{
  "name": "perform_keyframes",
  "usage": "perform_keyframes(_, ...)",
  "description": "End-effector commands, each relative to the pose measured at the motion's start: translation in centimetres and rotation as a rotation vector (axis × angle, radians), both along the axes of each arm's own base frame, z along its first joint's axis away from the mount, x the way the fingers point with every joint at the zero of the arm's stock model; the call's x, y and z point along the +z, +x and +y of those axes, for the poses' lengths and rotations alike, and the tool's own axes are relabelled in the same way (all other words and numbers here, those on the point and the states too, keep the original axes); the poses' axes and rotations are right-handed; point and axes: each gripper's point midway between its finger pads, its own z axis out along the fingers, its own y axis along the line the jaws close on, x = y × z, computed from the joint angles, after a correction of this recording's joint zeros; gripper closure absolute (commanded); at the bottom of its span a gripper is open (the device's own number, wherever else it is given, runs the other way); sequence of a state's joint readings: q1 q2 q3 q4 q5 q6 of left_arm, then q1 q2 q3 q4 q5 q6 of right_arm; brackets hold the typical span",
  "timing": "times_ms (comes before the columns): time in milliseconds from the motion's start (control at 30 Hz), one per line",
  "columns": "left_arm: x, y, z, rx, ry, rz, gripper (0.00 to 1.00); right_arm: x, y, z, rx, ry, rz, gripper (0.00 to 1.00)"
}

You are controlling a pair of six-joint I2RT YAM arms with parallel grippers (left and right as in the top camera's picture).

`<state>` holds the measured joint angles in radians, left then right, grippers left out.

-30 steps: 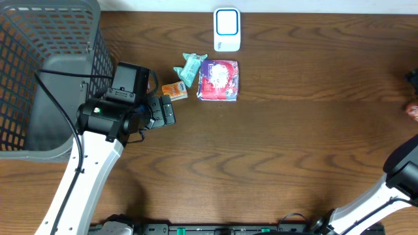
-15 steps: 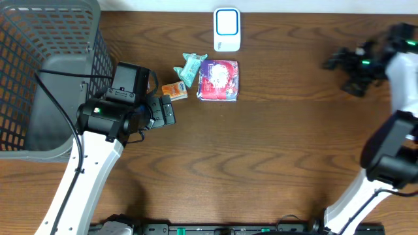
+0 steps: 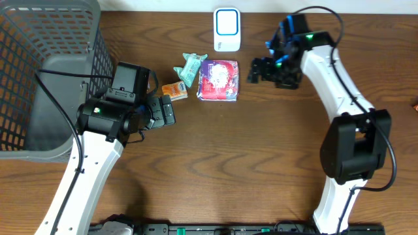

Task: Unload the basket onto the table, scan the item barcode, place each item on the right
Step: 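Reach the right gripper to the pink-purple pack and grasp it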

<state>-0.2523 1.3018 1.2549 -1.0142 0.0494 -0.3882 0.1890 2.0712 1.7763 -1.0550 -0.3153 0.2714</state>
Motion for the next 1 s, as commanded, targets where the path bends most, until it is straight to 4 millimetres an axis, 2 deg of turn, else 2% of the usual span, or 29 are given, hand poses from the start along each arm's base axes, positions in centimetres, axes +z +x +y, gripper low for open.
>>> perform_keyframes(0,-0.1,0.0,0.1,-0.005,0.010,0.003,0.02,-0.4,0.6,1.8,-0.082,0.008,0.000,0.02)
perform_keyframes(133,-0.1,0.0,0.1,-0.005,0.010,0.003,0.02,-0.4,1.8,4.3,-0.090,0.051,-0.049,0.07)
perform_keyframes(233,-0.1,0.0,0.1,-0.005,0.010,0.003,0.02,-1.4,2.4,6.0,-0.089,0.069,-0.060,0.08)
perform_keyframes(400,-0.1,0.0,0.1,-0.005,0.010,0.003,0.02,-4.6,2.9,7.1,-0.113,0.070,-0.025,0.14)
perform_keyframes(467,-0.1,0.0,0.1,-0.005,0.010,0.003,0.02,-6.3,2.8,7.5,-0.126,0.074,0.011,0.21)
perform_keyframes(567,-0.1,0.0,0.1,-0.005,0.010,0.003,0.02,-8.3,2.5,8.7,-0.095,0.125,0.056,0.23)
perform_keyframes(600,-0.1,0.0,0.1,-0.005,0.010,0.003,0.02,-8.9,2.3,9.2,-0.068,0.150,0.067,0.27)
perform_keyframes(633,-0.1,0.0,0.1,-0.005,0.010,0.003,0.02,-9.3,2.1,9.5,-0.051,0.167,0.077,0.38)
perform_keyframes(700,-0.1,0.0,0.1,-0.005,0.010,0.003,0.02,-10.1,1.7,9.5,-0.045,0.164,0.100,0.79)
perform_keyframes(733,-0.1,0.0,0.1,-0.005,0.010,0.003,0.02,-10.3,1.6,9.3,-0.049,0.153,0.108,0.91)
perform_keyframes(767,-0.1,0.0,0.1,-0.005,0.010,0.003,0.02,-10.4,1.4,9.1,-0.053,0.140,0.114,0.97)
perform_keyframes(933,-0.1,0.0,0.1,-0.005,0.010,0.003,0.02,-8.4,0.8,7.9,-0.011,0.078,0.084,0.99)
perform_keyframes(967,-0.1,0.0,0.1,-0.005,0.010,0.003,0.02,-6.8,0.9,7.7,0.050,0.065,0.032,0.99)
